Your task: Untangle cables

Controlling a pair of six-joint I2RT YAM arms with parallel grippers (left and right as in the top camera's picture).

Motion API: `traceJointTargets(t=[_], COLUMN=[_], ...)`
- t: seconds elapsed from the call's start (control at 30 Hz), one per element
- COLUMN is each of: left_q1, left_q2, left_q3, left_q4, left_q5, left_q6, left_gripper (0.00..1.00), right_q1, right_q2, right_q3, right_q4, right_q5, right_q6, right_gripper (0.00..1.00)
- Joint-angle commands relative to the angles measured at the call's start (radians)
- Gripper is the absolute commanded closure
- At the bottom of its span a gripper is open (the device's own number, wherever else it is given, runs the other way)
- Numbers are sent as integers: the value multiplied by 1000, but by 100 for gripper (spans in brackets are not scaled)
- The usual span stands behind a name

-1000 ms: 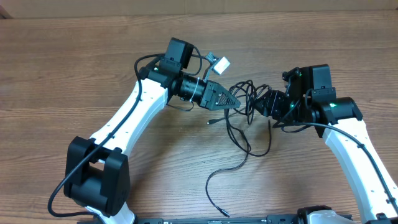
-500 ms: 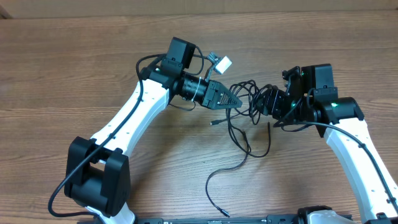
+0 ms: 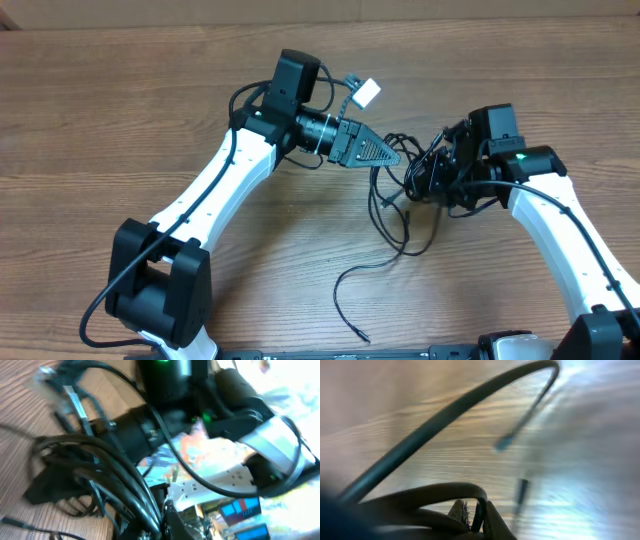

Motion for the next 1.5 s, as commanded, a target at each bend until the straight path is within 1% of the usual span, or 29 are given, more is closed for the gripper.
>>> traceJointTargets(t=[0.0, 0.07, 0.1, 0.17, 0.27, 0.43, 0.6, 0.7, 0.73, 0.8, 0.87, 0.9, 0.93, 1.03, 1.07, 1.1, 1.17, 1.2, 1.27, 1.33, 1.37, 1.43, 1.47], left_q1=[64, 94, 117, 142, 181, 237, 254, 252, 250, 243, 242, 242, 242, 241, 241, 240, 240, 240, 240, 240, 240, 240, 240], left_q2=[-21, -21, -21, -21, -21, -21, -21, -21, -21, -21, -25, -29, -50, -98, -150, -176, -225, -271, -302, -309, -306, -296, -287], left_q3=[18, 18, 18, 18, 18, 18, 18, 18, 18, 18, 19, 19, 23, 26, 26, 26, 26, 26, 26, 26, 25, 21, 17], left_q4=[-59, -150, -238, -328, -425, -507, -546, -561, -566, -570, -570, -568, -570, -571, -571, -571, -571, -571, -573, -576, -581, -586, -586], left_q5=[-56, -162, -263, -358, -422, -463, -489, -484, -472, -393, -330, -325, -357, -444, -514, -542, -591, -654, -745, -829, -887, -936, -932], left_q6=[45, 96, 142, 192, 253, 306, 347, 378, 391, 449, 480, 486, 488, 488, 488, 488, 488, 487, 468, 421, 376, 326, 321], left_gripper=[96, 96, 96, 96, 96, 96, 96, 96, 96, 96, 92, 91, 88, 86, 82, 79, 68, 57, 56, 57, 57, 57, 57], right_q1=[-31, -55, -78, -110, -158, -219, -242, -242, -242, -242, -242, -242, -242, -243, -243, -243, -243, -243, -243, -242, -242, -242, -242], right_q2=[15, 15, 15, 15, 15, 14, 13, 9, 9, 9, 9, 9, 9, 9, 9, 9, 9, 9, 9, 9, 9, 9, 9], right_q3=[0, 0, 0, 0, 2, 15, 55, 76, 80, 82, 82, 82, 82, 82, 82, 82, 82, 82, 82, 82, 82, 82, 82], right_q4=[-68, -106, -121, -124, -121, -119, -137, -143, -141, -135, -138, -141, -148, -155, -158, -160, -160, -161, -164, -169, -173, -180, -183], right_q5=[349, 452, 491, 505, 505, 505, 499, 406, 356, 259, 220, 220, 220, 221, 224, 224, 224, 224, 224, 223, 223, 223, 223], right_q6=[74, 104, 113, 112, 114, 116, 116, 93, 61, 9, -17, -17, -25, -40, -43, -43, -43, -43, -43, -43, -43, -43, -43], right_gripper=[92, 91, 89, 86, 83, 81, 81, 80, 79, 78, 78, 77, 77, 77, 76, 74, 73, 70, 66, 63, 61, 59, 58])
